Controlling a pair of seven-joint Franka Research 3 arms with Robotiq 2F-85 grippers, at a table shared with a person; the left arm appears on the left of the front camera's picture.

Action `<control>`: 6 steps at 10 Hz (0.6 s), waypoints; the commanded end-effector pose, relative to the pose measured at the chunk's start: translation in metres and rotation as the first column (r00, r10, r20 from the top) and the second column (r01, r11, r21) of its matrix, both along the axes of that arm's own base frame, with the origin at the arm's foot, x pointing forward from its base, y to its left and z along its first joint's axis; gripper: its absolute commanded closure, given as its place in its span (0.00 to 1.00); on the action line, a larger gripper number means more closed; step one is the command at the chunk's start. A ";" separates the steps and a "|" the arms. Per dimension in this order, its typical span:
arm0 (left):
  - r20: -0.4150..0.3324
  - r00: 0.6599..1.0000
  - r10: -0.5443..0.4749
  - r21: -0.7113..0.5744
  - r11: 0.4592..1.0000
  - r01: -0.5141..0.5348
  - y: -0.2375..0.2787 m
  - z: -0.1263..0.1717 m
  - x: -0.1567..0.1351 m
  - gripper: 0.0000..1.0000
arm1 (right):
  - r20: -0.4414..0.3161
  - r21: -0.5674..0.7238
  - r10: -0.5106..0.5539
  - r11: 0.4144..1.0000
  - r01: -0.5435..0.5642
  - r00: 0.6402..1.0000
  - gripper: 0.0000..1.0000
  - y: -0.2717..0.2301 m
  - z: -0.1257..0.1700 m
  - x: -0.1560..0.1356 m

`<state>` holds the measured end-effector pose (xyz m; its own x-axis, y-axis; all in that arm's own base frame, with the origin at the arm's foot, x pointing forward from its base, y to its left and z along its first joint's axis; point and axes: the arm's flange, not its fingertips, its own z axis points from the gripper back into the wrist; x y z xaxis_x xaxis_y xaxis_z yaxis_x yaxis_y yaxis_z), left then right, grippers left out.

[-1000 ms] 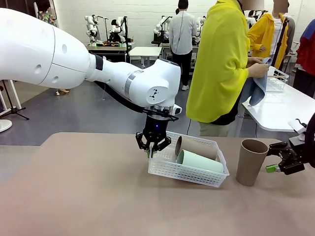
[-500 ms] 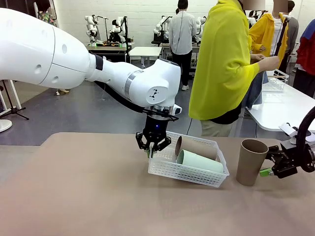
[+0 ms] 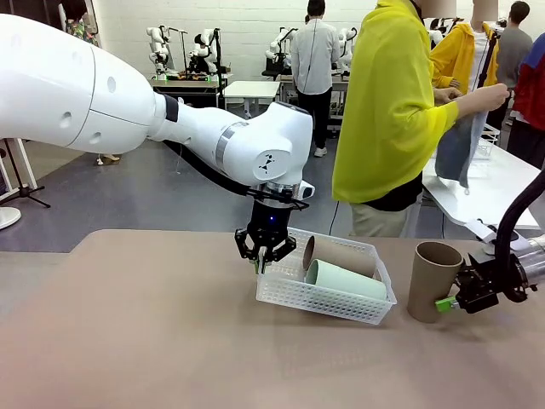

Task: Clean and organize the cups into the basket.
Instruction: Pick up the Reusable plastic cup from the right side of the table and stack it inside the Organizing basket in the center of the table.

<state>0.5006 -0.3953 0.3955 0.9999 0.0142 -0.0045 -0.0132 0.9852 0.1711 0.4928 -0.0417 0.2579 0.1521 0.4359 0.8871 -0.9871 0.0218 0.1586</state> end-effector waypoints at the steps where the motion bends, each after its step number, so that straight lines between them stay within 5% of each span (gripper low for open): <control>1: 0.004 1.000 -0.004 -0.012 1.000 0.004 0.003 -0.001 -0.003 1.00 | 0.015 0.022 0.037 0.999 -0.037 0.999 0.00 0.002 -0.003 0.010; 2: 0.004 1.000 -0.004 -0.012 1.000 0.004 0.003 -0.001 -0.003 1.00 | 0.029 0.038 0.072 0.997 -0.073 0.997 0.44 0.001 -0.004 0.010; 3: 0.004 1.000 -0.004 -0.012 1.000 0.004 0.003 -0.001 -0.003 1.00 | 0.028 0.039 0.055 0.998 -0.056 0.998 0.60 0.000 -0.004 0.008; 4: 0.004 1.000 -0.004 -0.012 1.000 0.004 0.003 -0.001 -0.003 1.00 | 0.038 0.050 0.050 0.997 -0.052 0.998 1.00 0.000 -0.002 0.007; 6: 0.004 1.000 -0.004 -0.012 1.000 0.004 0.003 -0.001 -0.003 1.00 | 0.046 0.052 0.050 0.997 -0.052 0.998 1.00 -0.001 0.003 0.005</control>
